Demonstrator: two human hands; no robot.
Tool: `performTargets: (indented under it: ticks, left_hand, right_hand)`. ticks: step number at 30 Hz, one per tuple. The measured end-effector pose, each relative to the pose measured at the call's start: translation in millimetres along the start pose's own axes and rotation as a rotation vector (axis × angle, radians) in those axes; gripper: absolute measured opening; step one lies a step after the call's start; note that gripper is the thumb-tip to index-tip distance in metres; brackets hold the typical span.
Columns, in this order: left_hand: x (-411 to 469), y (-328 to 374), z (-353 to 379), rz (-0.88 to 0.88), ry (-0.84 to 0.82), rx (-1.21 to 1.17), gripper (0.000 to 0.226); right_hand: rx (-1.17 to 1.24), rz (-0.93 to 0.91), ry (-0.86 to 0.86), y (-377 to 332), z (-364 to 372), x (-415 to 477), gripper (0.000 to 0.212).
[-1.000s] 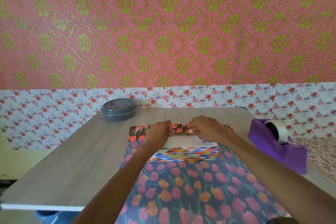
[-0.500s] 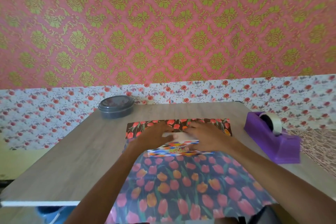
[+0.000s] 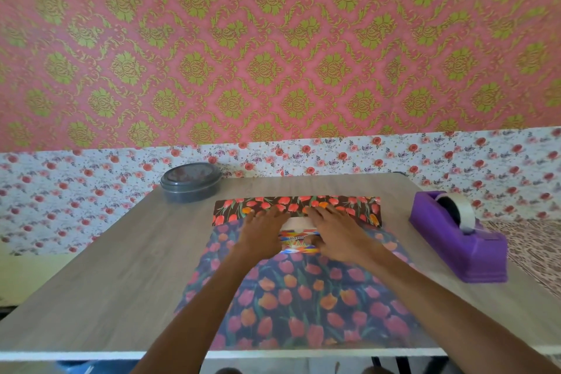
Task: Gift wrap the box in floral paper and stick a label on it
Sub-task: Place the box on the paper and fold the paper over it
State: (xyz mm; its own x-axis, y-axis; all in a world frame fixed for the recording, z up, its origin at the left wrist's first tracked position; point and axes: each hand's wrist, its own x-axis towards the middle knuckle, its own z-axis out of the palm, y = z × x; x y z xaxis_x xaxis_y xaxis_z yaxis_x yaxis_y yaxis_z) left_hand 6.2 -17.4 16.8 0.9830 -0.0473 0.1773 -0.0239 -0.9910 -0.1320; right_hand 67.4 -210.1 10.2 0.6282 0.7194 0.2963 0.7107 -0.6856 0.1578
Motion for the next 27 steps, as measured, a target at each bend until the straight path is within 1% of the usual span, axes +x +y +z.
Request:
performTargets:
  ticks: [3, 6, 10, 11, 13, 15, 17, 19, 21, 23, 25, 27]
  left_hand:
    - [5.7, 2.8, 5.5, -0.043, 0.041, -0.045, 0.066]
    - [7.4, 7.7, 6.3, -0.071, 0.05, 0.001, 0.068]
    - [6.6, 19.2, 4.9, -0.098, 0.041, 0.021, 0.088]
    - [7.1, 20.5, 3.6, -0.105, 0.047, 0.037, 0.088]
    - [7.7, 21.5, 2.2, -0.108, 0.055, 0.086, 0.081]
    - [8.6, 24.7, 2.6, -0.067, 0.08, 0.094, 0.079]
    - [10.8, 30.2, 4.8, -0.013, 0.089, 0.01, 0.08]
    - [11.5, 35.5, 5.2, -0.014, 0.083, -0.098, 0.076]
    - [9.9, 39.5, 3.8, -0.034, 0.095, -0.121, 0.068]
    - [7.7, 44.9, 2.1, -0.059, 0.091, -0.122, 0.064]
    - [8.0, 50.6, 1.7, -0.105, 0.088, -0.117, 0.063]
    - [9.1, 56.7, 3.1, -0.153, 0.087, -0.082, 0.064]
  right_hand:
    - [0.041, 0.03, 0.02, 3.7, 3.5, 3.0, 0.062]
    - [0.09, 0.041, 0.052, 6.4, 3.5, 3.5, 0.062]
    - [0.116, 0.048, 0.064, 6.9, 5.6, 4.6, 0.067]
    - [0.126, 0.049, 0.067, 7.7, 6.3, 5.3, 0.067]
    - [0.168, 0.052, 0.061, 9.1, 6.3, 6.7, 0.063]
    - [0.243, 0.079, 0.041, 10.5, 3.4, 8.5, 0.059]
    - [0.3, 0.101, 0.026, 12.4, -1.2, 12.1, 0.056]
    - [0.361, 0.12, 0.004, 13.7, -6.6, 13.5, 0.059]
    - [0.433, 0.139, 0.015, 14.8, -9.2, 11.3, 0.062]
    - [0.495, 0.182, 0.052, 14.6, -9.0, 4.8, 0.06]
    - [0.489, 0.221, 0.09, 14.9, -8.2, -2.9, 0.051]
    - [0.421, 0.24, 0.146, 18.4, -10.9, -13.2, 0.035]
